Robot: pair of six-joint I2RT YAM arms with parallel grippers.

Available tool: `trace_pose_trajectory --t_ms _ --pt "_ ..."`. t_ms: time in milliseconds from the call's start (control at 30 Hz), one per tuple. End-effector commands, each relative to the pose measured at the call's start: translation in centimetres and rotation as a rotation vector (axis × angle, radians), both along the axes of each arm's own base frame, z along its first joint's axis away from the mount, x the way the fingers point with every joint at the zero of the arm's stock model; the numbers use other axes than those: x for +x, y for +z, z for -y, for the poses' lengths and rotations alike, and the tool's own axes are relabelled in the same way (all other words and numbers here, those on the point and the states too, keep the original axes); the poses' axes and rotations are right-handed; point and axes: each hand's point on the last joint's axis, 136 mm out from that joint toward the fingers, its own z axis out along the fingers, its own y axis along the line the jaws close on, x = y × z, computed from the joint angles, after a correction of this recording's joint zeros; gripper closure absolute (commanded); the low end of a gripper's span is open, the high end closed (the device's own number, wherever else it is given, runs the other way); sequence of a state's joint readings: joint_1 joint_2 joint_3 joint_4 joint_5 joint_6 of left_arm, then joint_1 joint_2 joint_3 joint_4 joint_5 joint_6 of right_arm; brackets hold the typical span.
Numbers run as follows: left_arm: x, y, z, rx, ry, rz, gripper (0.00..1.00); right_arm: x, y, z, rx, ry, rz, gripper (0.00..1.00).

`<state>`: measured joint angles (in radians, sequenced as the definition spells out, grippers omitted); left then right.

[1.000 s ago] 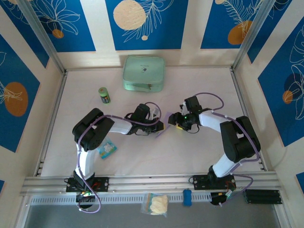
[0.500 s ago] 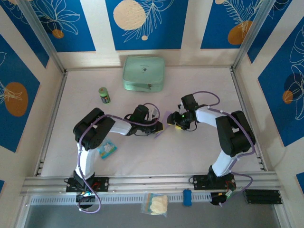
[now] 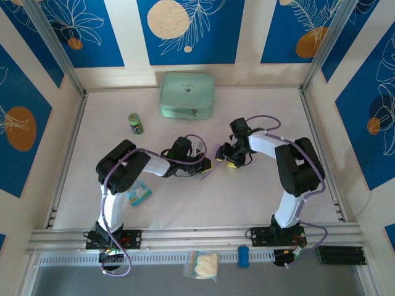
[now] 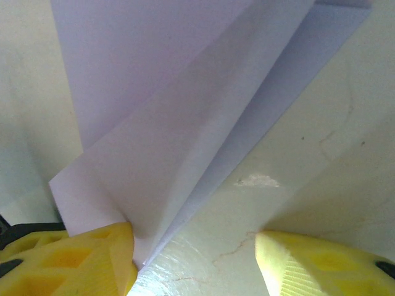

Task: Fold a paper plane with a square sheet of paper (pick it up from the middle)
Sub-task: Fold the wing for the fifth time at the center of the table.

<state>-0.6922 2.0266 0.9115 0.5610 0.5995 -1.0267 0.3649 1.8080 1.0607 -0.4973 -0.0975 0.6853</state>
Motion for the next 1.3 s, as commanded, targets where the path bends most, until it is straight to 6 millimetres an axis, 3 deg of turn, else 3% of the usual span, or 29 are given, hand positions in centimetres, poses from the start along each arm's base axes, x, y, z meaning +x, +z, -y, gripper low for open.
trace_pose_trajectory --t_ms 0,533,900,1267 --pt "-0.4 -2.3 -1.2 0.037 0.018 -0.063 1.00 -0.3 -4.2 0.1 -0.086 0.002 -0.044 0.42" --pt "-0.8 -1.9 -2.0 0.052 0.032 -0.067 0.91 -1.4 -6.6 1.0 -0.216 -0.021 -0.157 0.41" --pt "-2.0 -1.5 -3.1 0.086 0.017 -0.068 0.85 -1.7 -6.8 1.3 -0.226 -0.021 -0.161 0.42" --pt "-1.7 -1.3 -2.8 0.070 0.024 -0.067 0.84 -1.7 -7.4 1.4 -0.242 -0.008 -0.167 0.44"
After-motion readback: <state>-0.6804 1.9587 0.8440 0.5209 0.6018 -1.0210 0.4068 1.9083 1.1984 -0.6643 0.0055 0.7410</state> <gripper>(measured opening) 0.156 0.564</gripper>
